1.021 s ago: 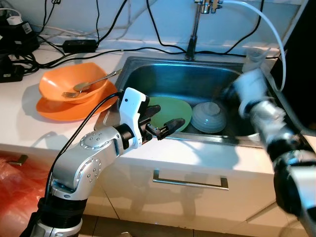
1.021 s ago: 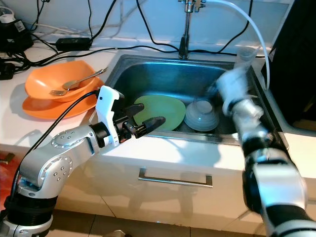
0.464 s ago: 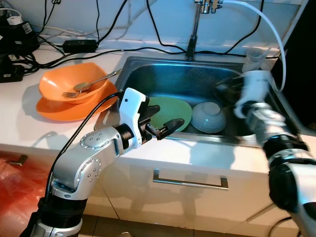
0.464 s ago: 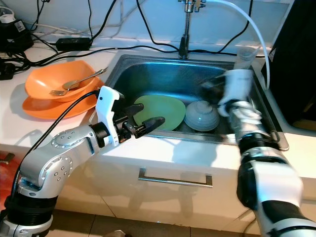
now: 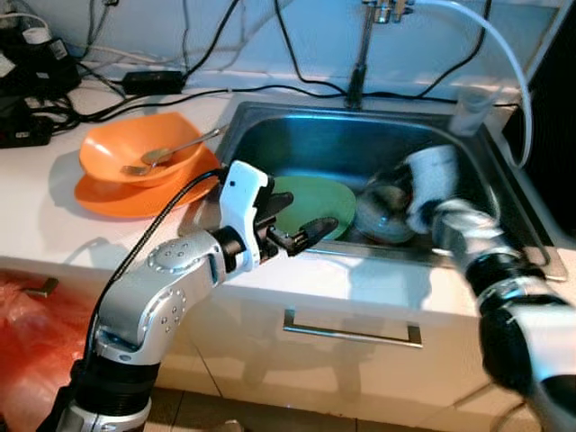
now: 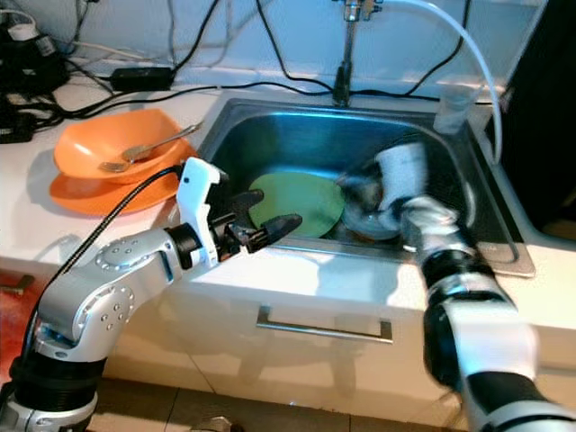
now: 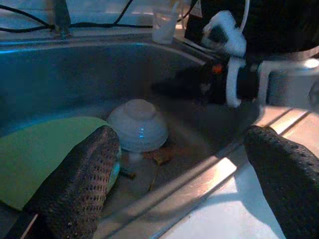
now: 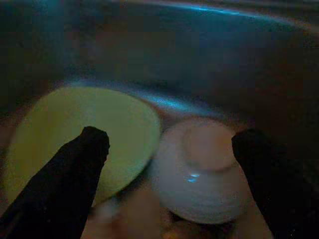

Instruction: Kitchen organization

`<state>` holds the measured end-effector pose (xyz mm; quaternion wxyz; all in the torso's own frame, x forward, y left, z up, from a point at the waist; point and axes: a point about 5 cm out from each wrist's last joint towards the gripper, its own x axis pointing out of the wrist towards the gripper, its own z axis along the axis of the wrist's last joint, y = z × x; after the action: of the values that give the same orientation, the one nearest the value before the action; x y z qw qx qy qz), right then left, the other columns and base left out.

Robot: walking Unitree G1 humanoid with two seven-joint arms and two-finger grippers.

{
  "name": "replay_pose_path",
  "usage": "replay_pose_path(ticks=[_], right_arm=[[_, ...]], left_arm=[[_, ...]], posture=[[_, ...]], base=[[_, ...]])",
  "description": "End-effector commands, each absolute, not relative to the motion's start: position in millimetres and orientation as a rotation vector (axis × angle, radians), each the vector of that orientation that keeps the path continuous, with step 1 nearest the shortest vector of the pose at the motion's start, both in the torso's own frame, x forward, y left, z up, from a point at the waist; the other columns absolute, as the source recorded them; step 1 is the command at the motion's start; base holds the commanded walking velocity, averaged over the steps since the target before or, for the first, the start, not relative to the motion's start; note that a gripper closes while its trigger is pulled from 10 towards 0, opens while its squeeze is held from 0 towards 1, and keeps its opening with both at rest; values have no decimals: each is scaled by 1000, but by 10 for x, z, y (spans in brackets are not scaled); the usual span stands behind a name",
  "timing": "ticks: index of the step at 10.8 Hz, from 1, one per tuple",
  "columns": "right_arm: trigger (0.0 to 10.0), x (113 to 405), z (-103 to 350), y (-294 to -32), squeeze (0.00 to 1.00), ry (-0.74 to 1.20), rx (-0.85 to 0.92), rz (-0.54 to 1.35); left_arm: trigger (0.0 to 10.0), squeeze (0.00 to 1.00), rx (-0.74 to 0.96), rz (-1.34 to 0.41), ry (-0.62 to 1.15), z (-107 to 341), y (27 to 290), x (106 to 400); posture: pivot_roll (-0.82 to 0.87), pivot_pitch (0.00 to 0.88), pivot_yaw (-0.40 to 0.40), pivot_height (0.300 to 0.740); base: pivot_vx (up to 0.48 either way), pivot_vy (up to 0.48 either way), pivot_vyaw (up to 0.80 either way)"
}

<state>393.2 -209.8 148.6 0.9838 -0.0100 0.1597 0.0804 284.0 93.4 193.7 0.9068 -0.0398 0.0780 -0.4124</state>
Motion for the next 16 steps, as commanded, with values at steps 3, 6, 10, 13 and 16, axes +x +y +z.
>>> replay_pose_path(ticks=[3, 6, 10, 13, 16], right_arm=[[10000, 3915, 1466, -1952, 259, 381, -95, 348], [10000, 3965, 1600, -1921, 0, 265, -159, 328], [10000, 3919, 1904, -1690, 0, -92, -289, 396], [10000, 3773, 2077, -1602, 0, -249, -261, 372], [10000, 3575, 2262, -1411, 0, -342, -207, 405]], left_arm=[[10000, 1000, -73, -859, 160, 1932, 936, 2841], [10000, 1000, -69, -859, 159, 1939, 935, 2848], [10000, 1000, -30, -828, 139, 1943, 958, 2877], [10000, 0, 28, -680, 44, 1955, 990, 3005], [10000, 0, 83, -385, -101, 2045, 1121, 3170]], posture=[[77, 0, 29, 740], [80, 0, 30, 740], [70, 0, 30, 740], [54, 0, 25, 740], [35, 0, 18, 740]], base=[[0, 0, 0], [0, 0, 0], [0, 0, 0], [0, 0, 0], [0, 0, 0]])
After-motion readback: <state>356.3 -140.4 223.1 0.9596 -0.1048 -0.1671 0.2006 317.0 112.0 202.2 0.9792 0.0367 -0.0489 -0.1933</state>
